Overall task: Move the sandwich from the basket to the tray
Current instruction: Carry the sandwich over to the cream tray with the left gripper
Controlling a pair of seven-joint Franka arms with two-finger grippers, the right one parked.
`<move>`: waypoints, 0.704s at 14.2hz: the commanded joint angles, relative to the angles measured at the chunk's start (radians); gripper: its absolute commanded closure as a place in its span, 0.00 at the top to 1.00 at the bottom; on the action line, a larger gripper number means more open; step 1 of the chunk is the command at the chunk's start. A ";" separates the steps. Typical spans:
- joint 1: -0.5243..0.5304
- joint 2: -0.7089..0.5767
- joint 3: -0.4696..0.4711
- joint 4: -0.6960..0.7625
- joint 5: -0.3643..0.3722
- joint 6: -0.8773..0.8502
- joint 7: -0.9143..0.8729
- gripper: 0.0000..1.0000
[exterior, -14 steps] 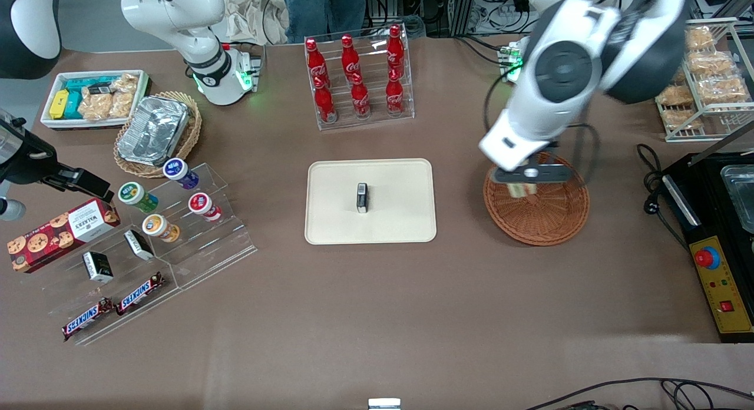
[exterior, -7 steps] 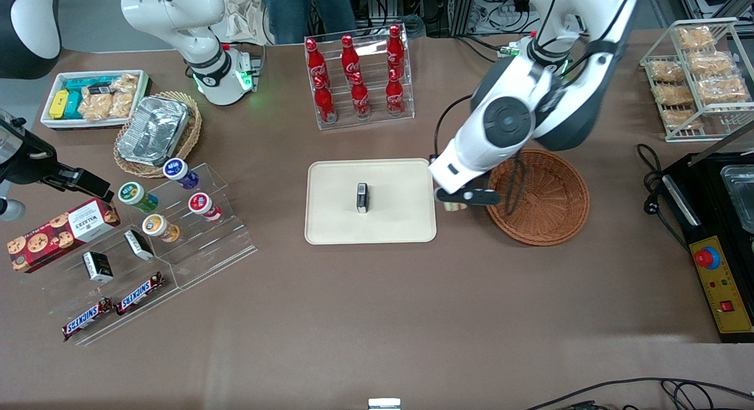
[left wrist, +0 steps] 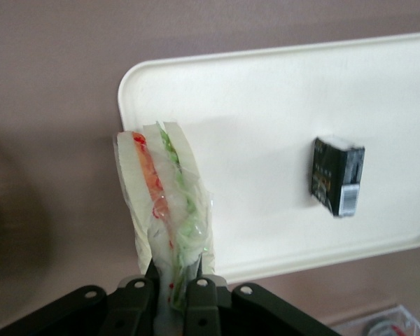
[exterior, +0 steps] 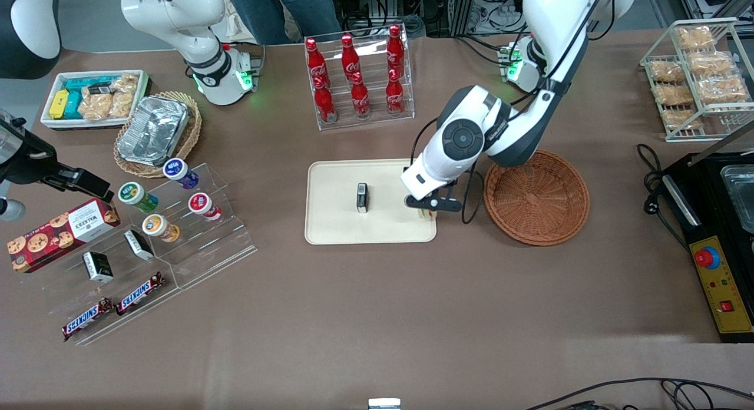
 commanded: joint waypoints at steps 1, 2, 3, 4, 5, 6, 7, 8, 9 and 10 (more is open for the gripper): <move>-0.021 0.046 0.012 0.003 0.004 0.099 -0.005 0.00; -0.025 0.063 0.012 0.003 0.006 0.126 -0.003 0.00; -0.042 0.078 0.015 0.004 0.012 0.156 -0.003 0.00; -0.050 0.089 0.016 0.001 0.025 0.180 -0.006 0.00; -0.051 0.098 0.016 0.001 0.033 0.190 -0.006 0.00; -0.051 0.101 0.018 -0.002 0.036 0.190 -0.006 0.16; -0.053 0.103 0.018 -0.003 0.050 0.190 -0.008 0.38; -0.053 0.104 0.018 -0.003 0.061 0.190 -0.014 0.69; -0.050 0.103 0.018 -0.003 0.067 0.190 -0.017 0.99; -0.045 0.100 0.018 -0.005 0.068 0.190 -0.017 0.99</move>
